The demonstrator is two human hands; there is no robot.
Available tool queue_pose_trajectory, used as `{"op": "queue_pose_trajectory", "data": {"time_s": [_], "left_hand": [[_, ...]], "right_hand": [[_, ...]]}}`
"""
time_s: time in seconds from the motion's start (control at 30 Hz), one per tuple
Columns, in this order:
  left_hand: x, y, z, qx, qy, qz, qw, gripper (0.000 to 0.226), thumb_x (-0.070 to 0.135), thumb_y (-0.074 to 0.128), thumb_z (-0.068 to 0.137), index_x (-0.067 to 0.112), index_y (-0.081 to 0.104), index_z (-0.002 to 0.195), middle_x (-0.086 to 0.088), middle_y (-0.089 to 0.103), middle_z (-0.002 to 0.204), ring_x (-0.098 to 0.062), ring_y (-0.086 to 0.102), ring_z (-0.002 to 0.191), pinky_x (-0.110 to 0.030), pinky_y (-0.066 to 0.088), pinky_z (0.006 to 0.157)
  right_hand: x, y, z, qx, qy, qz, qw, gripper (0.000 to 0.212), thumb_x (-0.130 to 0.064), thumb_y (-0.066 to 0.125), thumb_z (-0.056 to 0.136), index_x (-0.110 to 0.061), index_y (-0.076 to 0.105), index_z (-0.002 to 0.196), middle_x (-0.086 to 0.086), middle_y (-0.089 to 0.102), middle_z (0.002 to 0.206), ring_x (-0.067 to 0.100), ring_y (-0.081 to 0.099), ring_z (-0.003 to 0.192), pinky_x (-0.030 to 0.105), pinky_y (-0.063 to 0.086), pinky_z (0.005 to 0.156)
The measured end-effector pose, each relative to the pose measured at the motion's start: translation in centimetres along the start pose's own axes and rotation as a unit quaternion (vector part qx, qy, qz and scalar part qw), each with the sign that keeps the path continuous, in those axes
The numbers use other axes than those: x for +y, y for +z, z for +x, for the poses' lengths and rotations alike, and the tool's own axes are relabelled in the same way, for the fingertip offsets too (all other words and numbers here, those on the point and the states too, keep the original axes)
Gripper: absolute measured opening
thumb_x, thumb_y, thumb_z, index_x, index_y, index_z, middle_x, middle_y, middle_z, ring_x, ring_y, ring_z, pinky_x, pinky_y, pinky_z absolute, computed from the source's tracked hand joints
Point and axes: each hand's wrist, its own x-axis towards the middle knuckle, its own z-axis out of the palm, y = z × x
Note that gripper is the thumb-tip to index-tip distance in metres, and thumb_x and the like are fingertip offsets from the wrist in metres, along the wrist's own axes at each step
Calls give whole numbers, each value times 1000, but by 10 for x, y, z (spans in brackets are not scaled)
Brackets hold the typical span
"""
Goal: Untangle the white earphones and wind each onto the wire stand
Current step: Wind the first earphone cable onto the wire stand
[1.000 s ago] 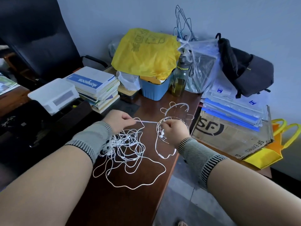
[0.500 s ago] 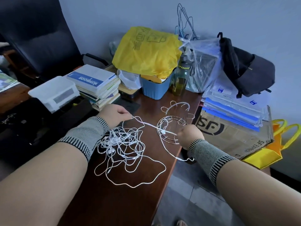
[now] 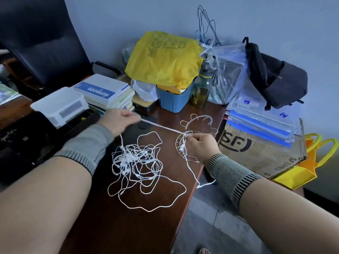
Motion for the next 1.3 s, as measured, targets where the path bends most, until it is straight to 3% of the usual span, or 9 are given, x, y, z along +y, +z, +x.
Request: {"op": "queue_pose_trajectory", "data": {"time_s": [0.3, 0.4, 0.5, 0.63, 0.7, 0.77, 1.0, 1.13, 1.3], "left_hand": [[11, -14, -1, 15, 27, 48, 998, 14, 38, 70, 86, 29, 72, 96, 9, 68, 92, -8, 59, 82, -29, 47, 82], [5, 8, -9, -87, 20, 112, 990, 16, 39, 70, 87, 27, 75, 95, 10, 69, 87, -4, 58, 76, -24, 45, 70], [7, 35, -13, -145, 36, 132, 980, 16, 41, 69, 87, 27, 75, 90, 10, 71, 81, -6, 62, 72, -21, 45, 62], [15, 60, -17, -168, 59, 95, 979, 17, 35, 69, 88, 21, 78, 89, 21, 55, 44, 5, 51, 43, -7, 34, 43], [15, 61, -15, -162, 50, 81, 982, 16, 35, 70, 88, 21, 77, 90, 21, 56, 45, 5, 50, 43, -7, 37, 46], [10, 55, -12, -153, 35, 77, 985, 19, 39, 71, 86, 22, 77, 92, 16, 63, 58, 2, 54, 53, -15, 47, 55], [-9, 41, -3, -150, -8, 83, 985, 22, 41, 70, 86, 20, 75, 79, 13, 47, 38, -6, 42, 44, -19, 39, 48], [-2, 55, 0, -155, -12, 50, 987, 21, 40, 70, 85, 19, 75, 81, 13, 43, 38, -6, 39, 41, -21, 39, 53], [26, 95, -8, -215, 46, 75, 973, 20, 44, 70, 84, 25, 75, 80, 14, 51, 45, -2, 44, 42, -20, 38, 52]], "right_hand": [[9, 7, 5, -6, 38, -67, 997, 31, -15, 50, 88, -4, 58, 61, 1, 46, 51, 19, 43, 53, 34, 42, 53], [9, 3, -1, -118, 54, -193, 973, 30, -21, 55, 86, -17, 68, 112, 6, 66, 107, 20, 60, 89, 32, 53, 81], [-6, 12, -14, -181, -21, -159, 970, 72, -24, 68, 82, -26, 37, 146, 2, 36, 147, 23, 40, 133, 41, 38, 110], [-23, 25, -18, -195, -43, -25, 980, 28, -19, 59, 92, -13, 63, 118, -6, 68, 79, 17, 68, 89, 33, 56, 74], [-18, 17, -14, -165, -8, 6, 986, 19, -25, 58, 94, -11, 71, 98, -13, 48, 39, 6, 56, 46, 33, 57, 61], [-11, 4, -10, -120, 43, 29, 991, 18, -20, 61, 91, -7, 73, 88, -13, 38, 33, 5, 43, 37, 38, 57, 66], [41, -34, 1, -25, 137, -189, 972, 23, -16, 47, 91, -6, 64, 78, 8, 60, 71, 19, 51, 59, 25, 42, 57], [47, -37, -4, -160, 122, -328, 923, 28, -16, 50, 93, -4, 63, 114, 13, 65, 109, 27, 63, 94, 31, 51, 72], [23, -16, -13, -223, 15, -66, 972, 68, -8, 63, 83, -24, 39, 144, 1, 49, 138, 18, 57, 113, 24, 48, 85]]}}
